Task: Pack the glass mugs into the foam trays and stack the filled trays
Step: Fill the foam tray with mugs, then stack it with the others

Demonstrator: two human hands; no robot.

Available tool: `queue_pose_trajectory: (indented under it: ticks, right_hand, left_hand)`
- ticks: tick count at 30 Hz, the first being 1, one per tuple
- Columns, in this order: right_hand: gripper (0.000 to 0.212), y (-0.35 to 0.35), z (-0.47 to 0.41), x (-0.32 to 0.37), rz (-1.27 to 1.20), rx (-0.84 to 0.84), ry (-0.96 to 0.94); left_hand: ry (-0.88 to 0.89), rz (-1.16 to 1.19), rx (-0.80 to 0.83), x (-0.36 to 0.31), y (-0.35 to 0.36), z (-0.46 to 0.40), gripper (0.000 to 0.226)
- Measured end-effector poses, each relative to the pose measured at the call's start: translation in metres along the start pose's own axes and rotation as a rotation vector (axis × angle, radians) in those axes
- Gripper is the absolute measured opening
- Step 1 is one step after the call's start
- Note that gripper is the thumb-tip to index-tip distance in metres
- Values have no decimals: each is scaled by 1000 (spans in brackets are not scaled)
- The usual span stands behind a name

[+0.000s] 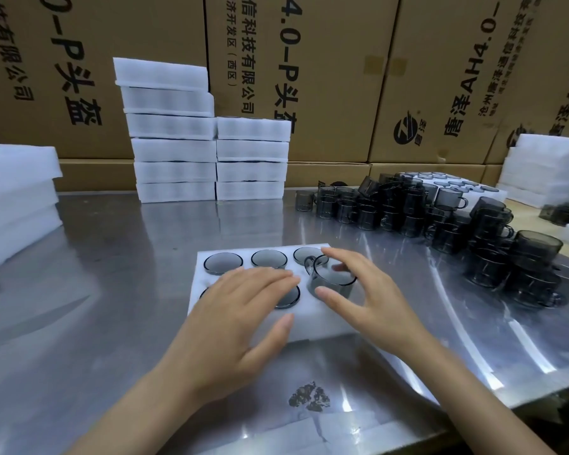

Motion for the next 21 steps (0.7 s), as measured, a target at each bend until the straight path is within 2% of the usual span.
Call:
queue_pose_trajectory:
  ticks: [7, 12, 15, 18, 21]
  right_hand:
    - [49, 3, -2, -7, 3, 46, -45]
    - [57, 2, 2, -7, -25, 17, -80]
    - [58, 1, 7, -6, 135, 30, -149]
    - [53, 5, 11, -10, 277, 175, -81]
    - [53, 5, 9, -13, 350, 238, -49]
  left_hand:
    - [106, -95, 12, -9, 15, -9, 40]
    - [67, -116, 41, -10, 18, -12, 50]
    - [34, -198, 107, -12, 23, -17, 59]
    - [45, -301, 163, -15, 29, -18, 59]
    - [23, -275, 162, -15, 32, -18, 57]
Point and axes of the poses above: each hand's wrist, its own z-axis away from the middle knuckle, its own y-axis out of the palm, x = y × z, the point moved 2 cm from there along -z, towards the middle knuckle
